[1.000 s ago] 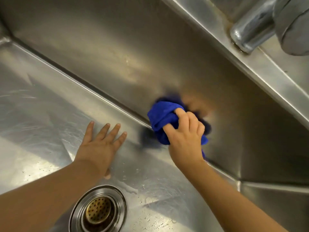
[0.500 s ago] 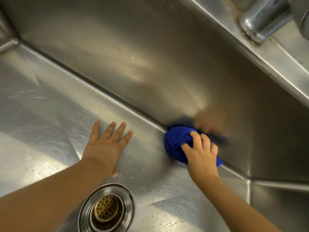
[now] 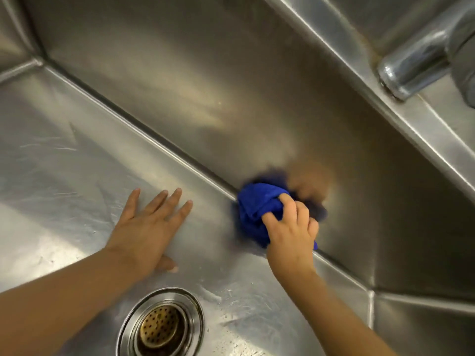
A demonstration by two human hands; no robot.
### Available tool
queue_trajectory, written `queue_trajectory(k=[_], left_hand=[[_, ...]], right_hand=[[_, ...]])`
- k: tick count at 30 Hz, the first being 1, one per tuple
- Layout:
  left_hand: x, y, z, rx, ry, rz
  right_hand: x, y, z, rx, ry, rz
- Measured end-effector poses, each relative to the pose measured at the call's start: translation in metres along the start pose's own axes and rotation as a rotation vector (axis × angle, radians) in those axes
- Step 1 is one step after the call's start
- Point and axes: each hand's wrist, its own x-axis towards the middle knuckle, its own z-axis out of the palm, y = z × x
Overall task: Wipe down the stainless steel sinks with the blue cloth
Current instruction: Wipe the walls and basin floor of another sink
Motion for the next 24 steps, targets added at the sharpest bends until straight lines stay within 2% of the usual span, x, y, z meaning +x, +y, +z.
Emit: queue_trajectory(k=[2,6,9,10,12,13,17,19,24], left_hand=[[-0.002,-0.027,-0.002,0.013,0.012,-0.046],[0.002,-0.087,-0.011,-0.017,0.009,-0.151],[0.006,-0.108,-0.012,0.023,-0.039,-0.137],[0.007,-0.111,-0.009,0.04,-0.053,-0.127],[0.007,-0.111,-0.003,0.042,-0.064,-0.117],[0.007,-0.111,0.0,0.035,-0.061,-0.116],[0.006,-0.111,0.003,0.017,-0.039,-0.142],[0.007,-0.11,0.003,0.017,-0.031,-0.158],[0.008,-0.111,0.005,0.025,-0.047,-0.171]], right_hand=[[0.012,-0.007,-0.024,0.059,0.067,0.013],[0.076,-0.062,-0.089,0.268,0.35,-0.033],[0.126,-0.098,-0.139,0.402,0.487,0.022],[0.133,-0.101,-0.147,0.373,0.514,0.016],[0.131,-0.093,-0.152,0.275,0.5,-0.032],[0.123,-0.083,-0.151,0.295,0.488,0.004],[0.096,-0.051,-0.145,0.61,0.523,0.399],[0.097,-0.065,-0.146,0.603,0.532,0.369],[0.141,-0.136,-0.124,0.473,0.491,0.09]])
